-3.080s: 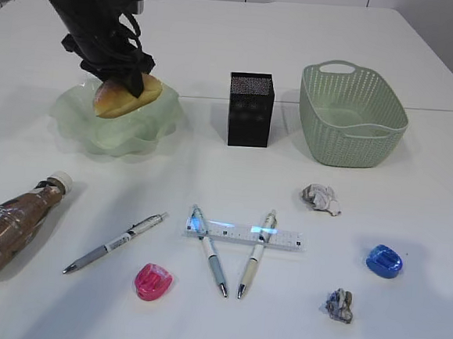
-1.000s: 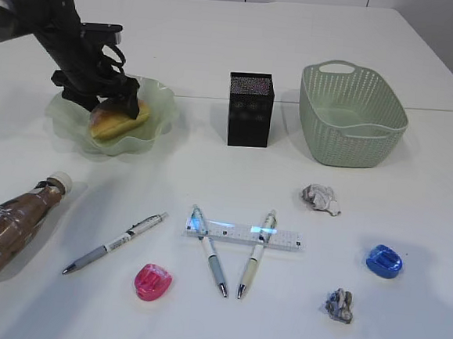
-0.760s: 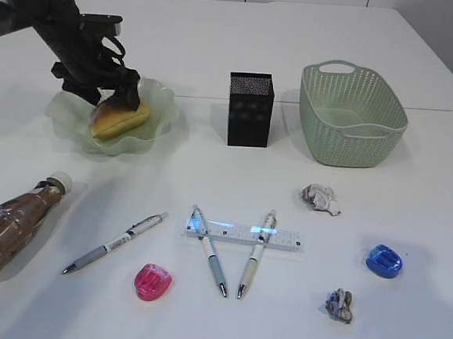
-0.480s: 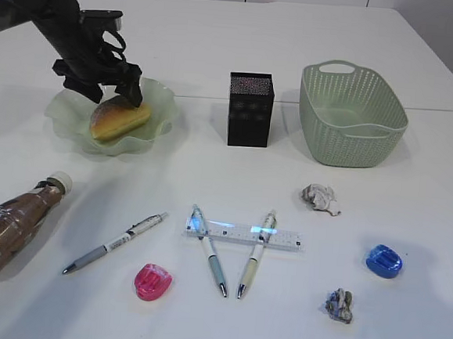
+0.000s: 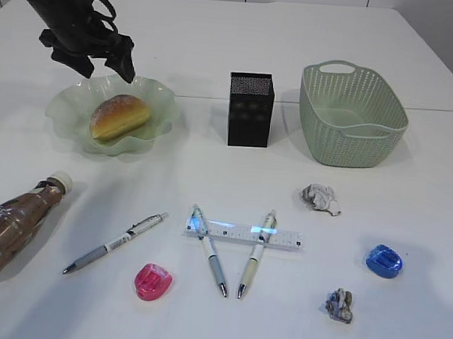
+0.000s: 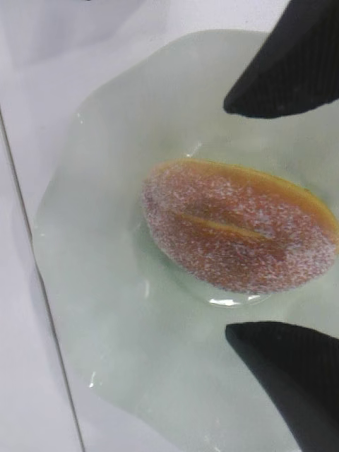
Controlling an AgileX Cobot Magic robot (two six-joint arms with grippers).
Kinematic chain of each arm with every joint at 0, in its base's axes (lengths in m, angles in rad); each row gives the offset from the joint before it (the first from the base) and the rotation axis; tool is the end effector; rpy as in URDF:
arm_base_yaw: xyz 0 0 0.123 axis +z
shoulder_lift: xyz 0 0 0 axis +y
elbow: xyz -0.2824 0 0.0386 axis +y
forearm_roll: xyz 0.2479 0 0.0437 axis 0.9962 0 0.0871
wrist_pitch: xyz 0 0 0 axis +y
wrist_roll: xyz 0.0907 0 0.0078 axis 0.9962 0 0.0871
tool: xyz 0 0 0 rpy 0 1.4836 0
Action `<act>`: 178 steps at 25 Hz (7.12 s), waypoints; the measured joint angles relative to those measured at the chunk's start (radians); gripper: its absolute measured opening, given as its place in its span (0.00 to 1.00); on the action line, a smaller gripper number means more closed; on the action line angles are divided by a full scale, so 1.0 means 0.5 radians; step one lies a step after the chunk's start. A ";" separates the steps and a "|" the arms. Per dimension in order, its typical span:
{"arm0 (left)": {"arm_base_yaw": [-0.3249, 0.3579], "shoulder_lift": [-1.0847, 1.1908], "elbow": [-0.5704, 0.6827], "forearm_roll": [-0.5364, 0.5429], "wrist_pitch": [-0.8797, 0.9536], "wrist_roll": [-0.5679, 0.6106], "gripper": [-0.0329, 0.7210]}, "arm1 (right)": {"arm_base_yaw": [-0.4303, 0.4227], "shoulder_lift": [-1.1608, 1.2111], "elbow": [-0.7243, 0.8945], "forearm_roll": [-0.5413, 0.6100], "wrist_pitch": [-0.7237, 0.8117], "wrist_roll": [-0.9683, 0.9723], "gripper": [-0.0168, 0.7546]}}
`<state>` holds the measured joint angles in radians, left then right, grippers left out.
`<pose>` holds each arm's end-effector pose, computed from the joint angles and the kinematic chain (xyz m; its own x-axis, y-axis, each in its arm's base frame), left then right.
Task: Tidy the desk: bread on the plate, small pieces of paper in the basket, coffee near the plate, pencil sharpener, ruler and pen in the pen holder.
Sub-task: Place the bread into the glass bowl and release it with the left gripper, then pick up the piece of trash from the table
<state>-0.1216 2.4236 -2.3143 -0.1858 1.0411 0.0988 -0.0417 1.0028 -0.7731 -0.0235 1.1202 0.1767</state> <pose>0.5277 -0.0791 0.2178 -0.8630 0.1095 -0.4933 0.2013 0.9700 -0.1367 0.1592 -0.0086 0.2812 -0.9309 0.2046 -0.3025 0.2052 0.9783 0.0304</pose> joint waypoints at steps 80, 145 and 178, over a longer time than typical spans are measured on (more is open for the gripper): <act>0.038 -1.582 0.879 0.262 0.431 -0.055 0.83 | 0.757 1.469 -0.373 0.388 -0.647 -0.432 0.74; 0.038 -1.582 0.879 0.262 0.434 -0.055 0.83 | 0.757 1.713 -0.376 0.354 -0.701 -0.432 0.61; 0.038 -1.582 0.879 0.168 0.434 -0.055 0.83 | 0.757 1.713 -0.568 0.354 -0.317 -0.395 0.06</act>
<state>-0.1028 1.6326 -1.8747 -0.1017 1.2583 0.0715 0.3366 1.8594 -1.0573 0.1536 0.9617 -0.0208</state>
